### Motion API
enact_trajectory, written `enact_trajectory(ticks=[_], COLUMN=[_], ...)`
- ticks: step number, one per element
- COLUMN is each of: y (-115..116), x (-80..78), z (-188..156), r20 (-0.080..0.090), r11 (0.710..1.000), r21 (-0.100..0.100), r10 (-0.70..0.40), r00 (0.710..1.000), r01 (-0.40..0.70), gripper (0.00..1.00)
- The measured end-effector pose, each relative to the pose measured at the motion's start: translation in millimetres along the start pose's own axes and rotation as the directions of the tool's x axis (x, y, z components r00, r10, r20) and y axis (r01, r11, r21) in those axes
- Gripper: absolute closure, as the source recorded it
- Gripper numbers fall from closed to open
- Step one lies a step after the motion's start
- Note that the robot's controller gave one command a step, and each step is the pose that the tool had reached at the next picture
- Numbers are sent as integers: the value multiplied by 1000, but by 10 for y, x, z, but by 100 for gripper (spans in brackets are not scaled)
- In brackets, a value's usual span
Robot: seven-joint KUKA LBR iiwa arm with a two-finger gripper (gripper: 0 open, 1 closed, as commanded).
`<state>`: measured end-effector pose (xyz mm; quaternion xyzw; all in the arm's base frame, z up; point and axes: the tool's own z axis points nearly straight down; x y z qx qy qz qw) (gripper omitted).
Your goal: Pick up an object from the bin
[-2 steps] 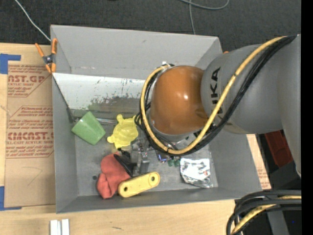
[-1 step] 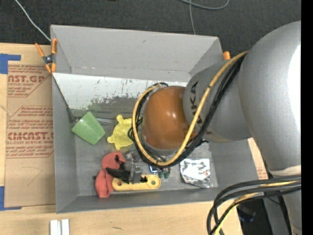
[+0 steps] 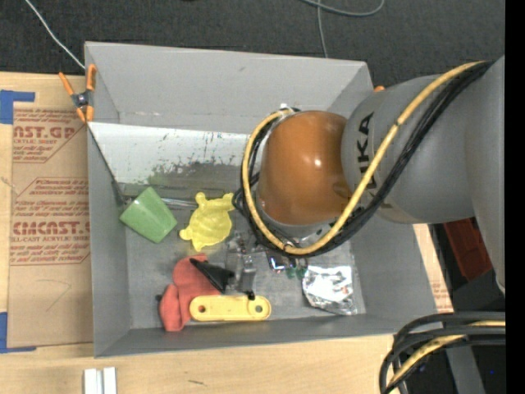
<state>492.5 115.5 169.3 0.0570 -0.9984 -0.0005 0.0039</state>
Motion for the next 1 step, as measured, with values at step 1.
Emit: enact_trajectory(ticks=[1], y=[-42], x=[-41], z=[-362], r20=[12], r11=[967], r21=[1], r10=[-254], r00=[967], r01=[254], gripper=[100])
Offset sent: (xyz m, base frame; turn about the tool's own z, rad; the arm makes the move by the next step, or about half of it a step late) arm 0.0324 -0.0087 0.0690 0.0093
